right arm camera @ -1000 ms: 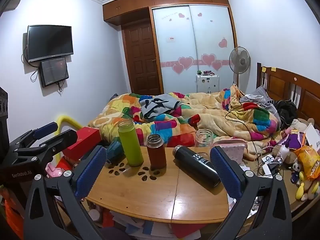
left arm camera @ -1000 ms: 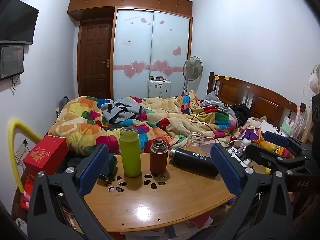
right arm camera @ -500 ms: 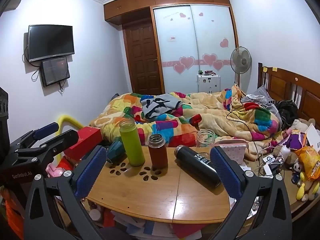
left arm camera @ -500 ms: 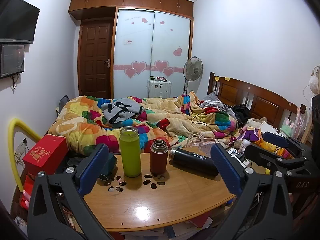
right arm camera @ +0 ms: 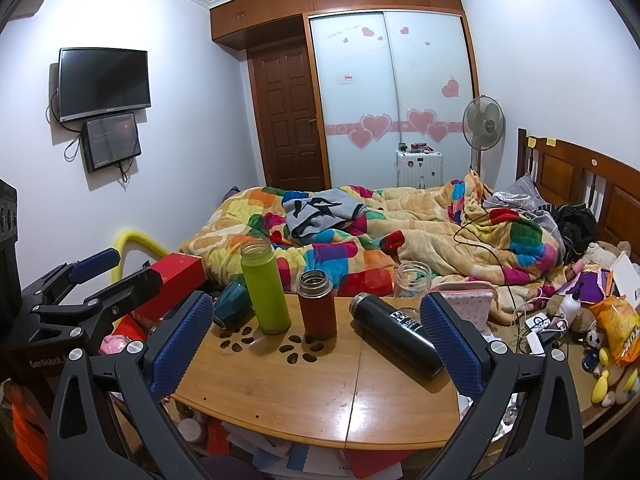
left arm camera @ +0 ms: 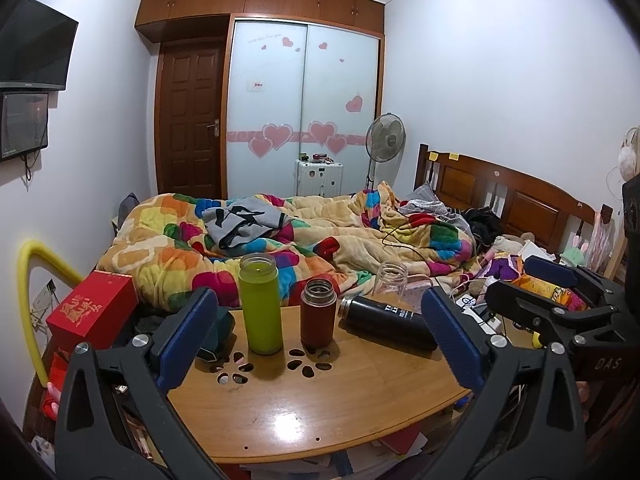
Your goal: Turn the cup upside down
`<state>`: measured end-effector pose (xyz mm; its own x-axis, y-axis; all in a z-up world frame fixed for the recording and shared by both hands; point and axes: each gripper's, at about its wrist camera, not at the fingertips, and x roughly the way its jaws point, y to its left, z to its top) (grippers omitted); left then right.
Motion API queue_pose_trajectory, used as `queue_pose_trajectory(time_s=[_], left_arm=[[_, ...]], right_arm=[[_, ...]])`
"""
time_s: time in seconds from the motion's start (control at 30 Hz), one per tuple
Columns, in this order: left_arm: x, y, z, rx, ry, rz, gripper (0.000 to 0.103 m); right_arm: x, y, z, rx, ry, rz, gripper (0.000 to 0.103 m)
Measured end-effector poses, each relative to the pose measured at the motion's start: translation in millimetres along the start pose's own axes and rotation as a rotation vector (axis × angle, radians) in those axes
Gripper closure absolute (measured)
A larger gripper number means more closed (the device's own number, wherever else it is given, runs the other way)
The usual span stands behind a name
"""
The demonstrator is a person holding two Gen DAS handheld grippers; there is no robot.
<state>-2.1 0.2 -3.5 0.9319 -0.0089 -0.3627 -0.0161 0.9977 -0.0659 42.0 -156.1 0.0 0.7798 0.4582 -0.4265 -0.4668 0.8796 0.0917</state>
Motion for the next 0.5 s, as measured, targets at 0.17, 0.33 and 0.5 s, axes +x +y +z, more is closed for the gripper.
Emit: queue_pose_trajectory(time_s=[0.17,0.33,0.5], left_arm=[[-1.3,1.3,0.2,0.002,-0.011,0.007,0.000],[-1.4,-0.1,1.3,0.000,-0.012,0.008,0.000],[-2.1,1.1,2.0,0.001,-0.012,0.007,0.000]], right_arm=[[-1.3,2.1,2.2,-0.003,-0.004,0.001,0.000],[-2.2,1.6,3.6,-0.004,-0.007,0.001,0.000],[-4.7,1.3,5.5,-0.006,-0.010,0.002,0.000]])
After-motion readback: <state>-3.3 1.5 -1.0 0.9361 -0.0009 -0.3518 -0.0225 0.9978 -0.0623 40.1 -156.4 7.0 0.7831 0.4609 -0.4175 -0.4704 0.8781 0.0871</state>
